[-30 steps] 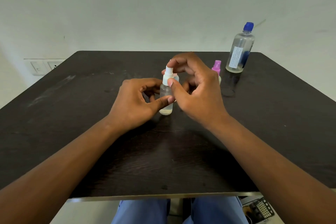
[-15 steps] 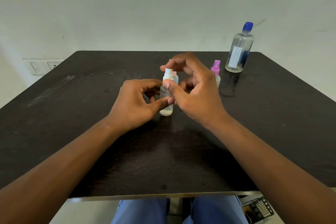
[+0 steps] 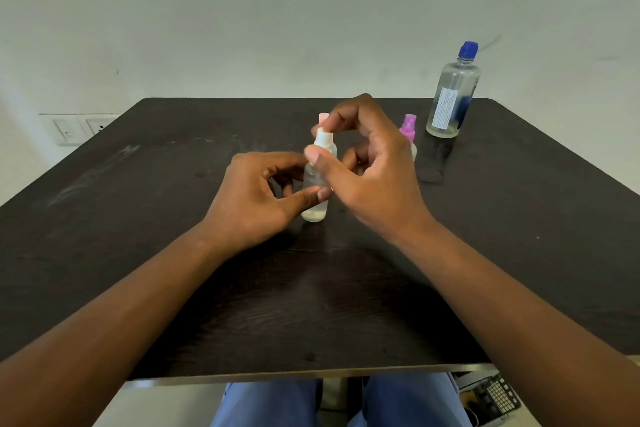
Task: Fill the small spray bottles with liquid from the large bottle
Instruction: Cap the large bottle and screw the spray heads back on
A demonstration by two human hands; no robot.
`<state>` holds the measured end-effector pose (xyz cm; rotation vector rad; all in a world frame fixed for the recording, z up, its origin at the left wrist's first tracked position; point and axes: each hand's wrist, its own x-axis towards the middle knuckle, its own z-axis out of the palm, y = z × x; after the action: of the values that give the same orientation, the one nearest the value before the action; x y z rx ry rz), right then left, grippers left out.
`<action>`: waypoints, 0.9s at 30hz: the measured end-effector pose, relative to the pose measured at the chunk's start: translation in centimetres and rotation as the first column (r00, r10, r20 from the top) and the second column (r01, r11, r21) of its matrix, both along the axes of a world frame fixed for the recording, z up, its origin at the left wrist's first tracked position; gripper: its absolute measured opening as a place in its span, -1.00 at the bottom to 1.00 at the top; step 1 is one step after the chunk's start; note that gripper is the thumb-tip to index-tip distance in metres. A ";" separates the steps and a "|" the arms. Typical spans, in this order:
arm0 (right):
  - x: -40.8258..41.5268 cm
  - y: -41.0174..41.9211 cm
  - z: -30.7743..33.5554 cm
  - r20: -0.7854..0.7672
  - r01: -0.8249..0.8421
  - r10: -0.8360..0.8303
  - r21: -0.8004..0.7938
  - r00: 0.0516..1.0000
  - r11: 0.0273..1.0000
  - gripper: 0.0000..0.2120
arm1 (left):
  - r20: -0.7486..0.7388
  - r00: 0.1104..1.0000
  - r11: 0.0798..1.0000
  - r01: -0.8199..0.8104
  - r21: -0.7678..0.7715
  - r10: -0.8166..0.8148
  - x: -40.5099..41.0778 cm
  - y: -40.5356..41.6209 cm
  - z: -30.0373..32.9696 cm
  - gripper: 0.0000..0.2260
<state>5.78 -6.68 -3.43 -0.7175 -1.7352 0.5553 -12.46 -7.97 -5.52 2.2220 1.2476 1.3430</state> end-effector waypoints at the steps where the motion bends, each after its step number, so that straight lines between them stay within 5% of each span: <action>1: 0.0 0.0 0.0 -0.007 -0.039 0.039 -0.024 0.999 0.999 -0.75 | 0.009 1.000 1.000 0.002 0.001 -0.002 -0.1 0.1 0.0 -0.69; 6: -0.1 0.1 0.2 -0.073 -0.127 0.119 -0.112 0.990 0.986 -0.69 | 0.016 1.000 1.000 -0.018 -0.006 0.018 -0.4 0.2 0.0 -0.71; 16: -0.2 0.4 -0.3 -0.025 0.019 -0.020 -0.053 0.999 0.998 -0.63 | 0.012 1.000 1.000 0.003 -0.014 -0.002 -0.3 0.2 -0.1 -0.74; 19: -0.2 0.2 -0.1 -0.038 -0.080 0.075 -0.146 0.996 0.986 -0.55 | 0.022 0.999 0.999 0.044 -0.016 -0.044 -0.3 0.3 0.1 -0.79; 23: -0.1 0.4 0.0 -0.144 -0.228 0.195 -0.264 0.970 0.937 -0.67 | 0.027 0.998 0.999 0.050 -0.022 -0.049 -0.5 0.3 0.0 -0.76; 27: 0.0 0.5 0.0 -0.170 -0.158 0.117 -0.254 0.978 0.954 -0.70 | 0.016 1.000 1.000 0.018 -0.014 -0.018 -0.5 0.4 -0.2 -0.73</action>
<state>5.76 -6.16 -3.38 -0.7229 -1.5904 0.9312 -13.01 -7.59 -5.70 2.2033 1.2251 1.3392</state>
